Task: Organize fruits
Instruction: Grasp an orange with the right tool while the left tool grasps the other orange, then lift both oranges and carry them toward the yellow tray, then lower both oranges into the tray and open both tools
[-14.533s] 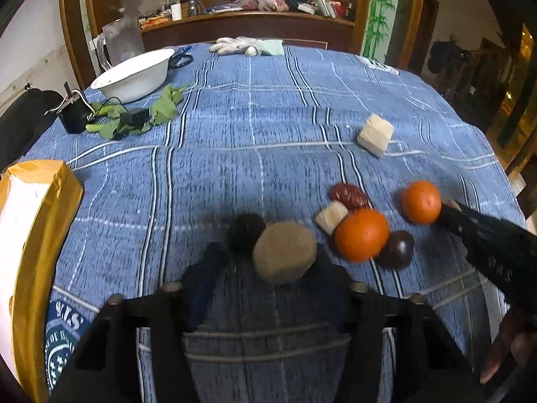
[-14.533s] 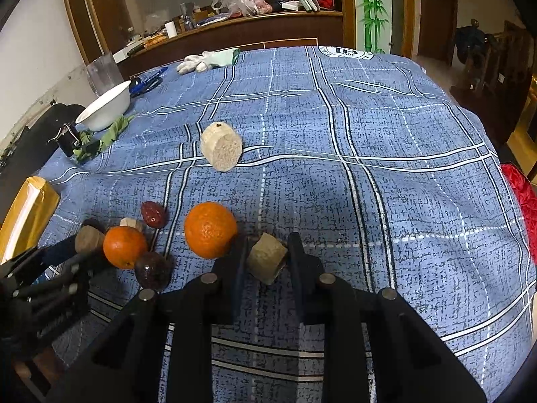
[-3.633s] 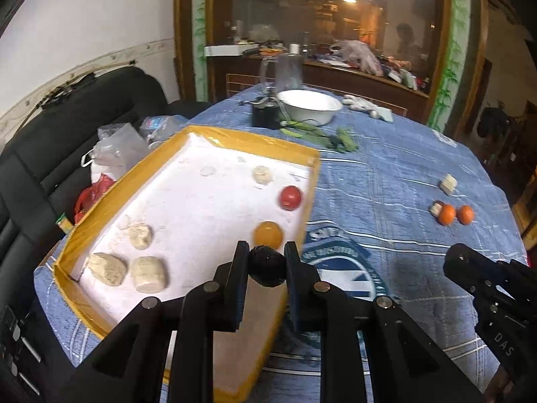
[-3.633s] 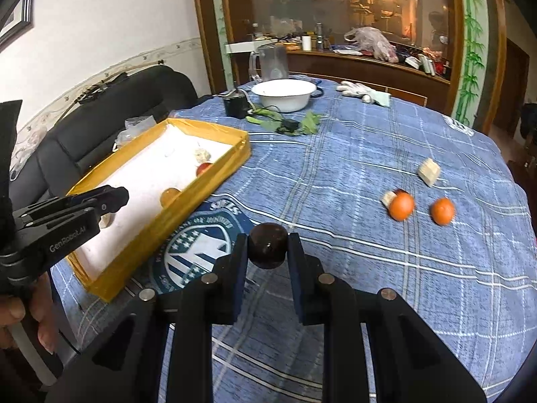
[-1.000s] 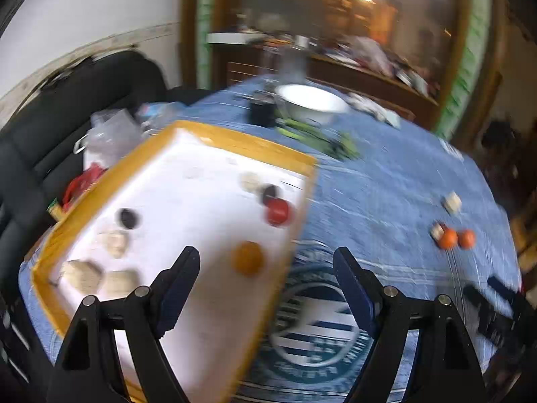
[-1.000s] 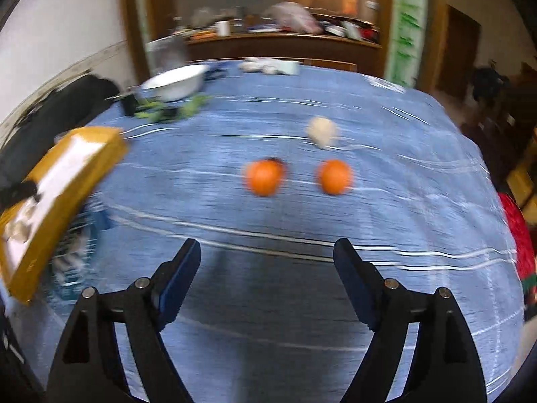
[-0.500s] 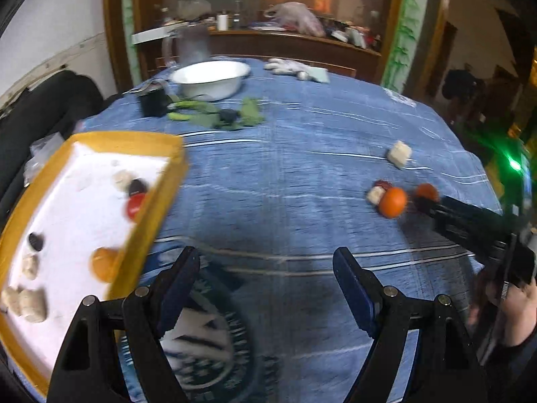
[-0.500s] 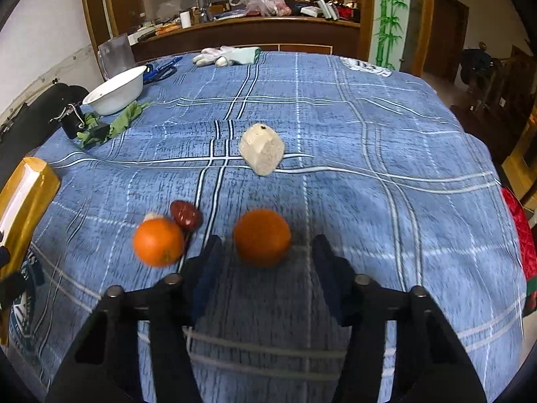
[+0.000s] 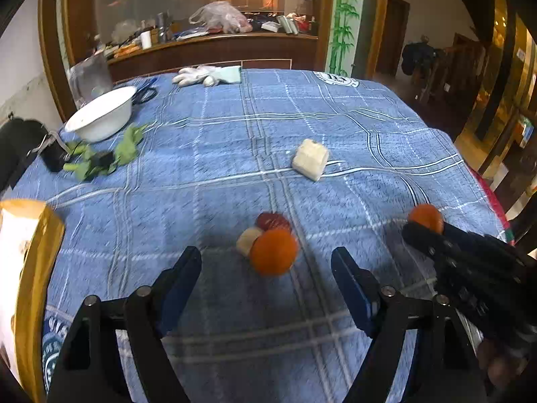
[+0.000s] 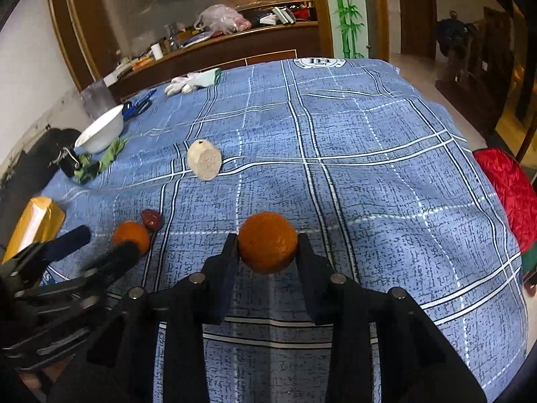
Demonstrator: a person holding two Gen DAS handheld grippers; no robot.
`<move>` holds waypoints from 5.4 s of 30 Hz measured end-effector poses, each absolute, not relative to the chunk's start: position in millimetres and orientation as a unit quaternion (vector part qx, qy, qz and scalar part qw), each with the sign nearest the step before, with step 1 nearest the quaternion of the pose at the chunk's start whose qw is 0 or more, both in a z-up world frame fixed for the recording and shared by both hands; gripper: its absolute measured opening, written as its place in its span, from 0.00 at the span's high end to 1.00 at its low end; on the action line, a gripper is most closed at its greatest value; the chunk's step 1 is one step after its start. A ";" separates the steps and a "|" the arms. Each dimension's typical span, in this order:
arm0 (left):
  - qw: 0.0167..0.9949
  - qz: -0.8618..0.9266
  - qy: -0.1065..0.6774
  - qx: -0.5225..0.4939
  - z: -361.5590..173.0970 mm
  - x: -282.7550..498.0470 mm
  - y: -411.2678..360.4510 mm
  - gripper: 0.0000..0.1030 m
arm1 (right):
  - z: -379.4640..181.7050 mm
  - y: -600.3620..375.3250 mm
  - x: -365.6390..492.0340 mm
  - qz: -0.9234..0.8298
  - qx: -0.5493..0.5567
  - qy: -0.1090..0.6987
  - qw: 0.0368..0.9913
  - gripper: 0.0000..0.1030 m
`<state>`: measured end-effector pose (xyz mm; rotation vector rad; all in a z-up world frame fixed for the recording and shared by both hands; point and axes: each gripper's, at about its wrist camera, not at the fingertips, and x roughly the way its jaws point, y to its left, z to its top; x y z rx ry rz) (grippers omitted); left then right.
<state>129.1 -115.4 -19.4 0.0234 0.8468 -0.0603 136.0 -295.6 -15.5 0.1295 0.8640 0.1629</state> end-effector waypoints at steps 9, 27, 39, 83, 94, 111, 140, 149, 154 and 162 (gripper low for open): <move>0.909 -0.060 0.412 0.018 -22.1 111.9 -104.6 0.72 | -7.4 -288.7 128.5 0.097 0.063 0.407 0.906 0.66; 0.910 -0.041 0.411 -0.029 -10.7 31.0 -40.0 0.72 | -7.0 -236.3 49.5 0.139 0.025 0.414 0.899 0.66; 0.917 -0.025 0.398 -0.030 -6.8 2.1 -22.9 0.72 | -5.0 -207.6 14.1 0.150 0.010 0.410 0.900 0.65; 0.924 0.021 0.380 -0.040 -17.6 -3.1 -13.2 0.72 | 6.7 -215.4 -13.1 0.107 0.031 0.349 0.931 0.65; 0.935 0.040 0.351 -0.042 -10.8 -12.3 -10.3 0.72 | 10.5 -216.4 -18.5 0.079 0.023 0.332 0.940 0.65; 0.928 0.056 0.366 -0.029 -15.8 -7.1 -13.5 0.72 | 8.7 -224.1 -15.8 0.087 0.047 0.338 0.936 0.65; 0.933 0.059 0.353 -0.033 -9.2 -19.1 -3.9 0.72 | 11.7 -220.5 -19.5 0.088 0.033 0.328 0.940 0.65; 0.929 0.129 0.337 -0.079 17.2 -37.7 68.0 0.72 | 5.4 -185.9 -8.0 0.148 0.007 0.363 0.920 0.65; 0.917 0.190 0.337 -0.097 27.2 -42.8 120.0 0.72 | 17.2 -140.6 0.7 0.209 -0.007 0.364 0.908 0.65; 0.891 0.247 0.366 -0.109 23.7 -29.6 190.2 0.72 | 41.7 -46.5 14.9 0.306 -0.047 0.348 0.885 0.65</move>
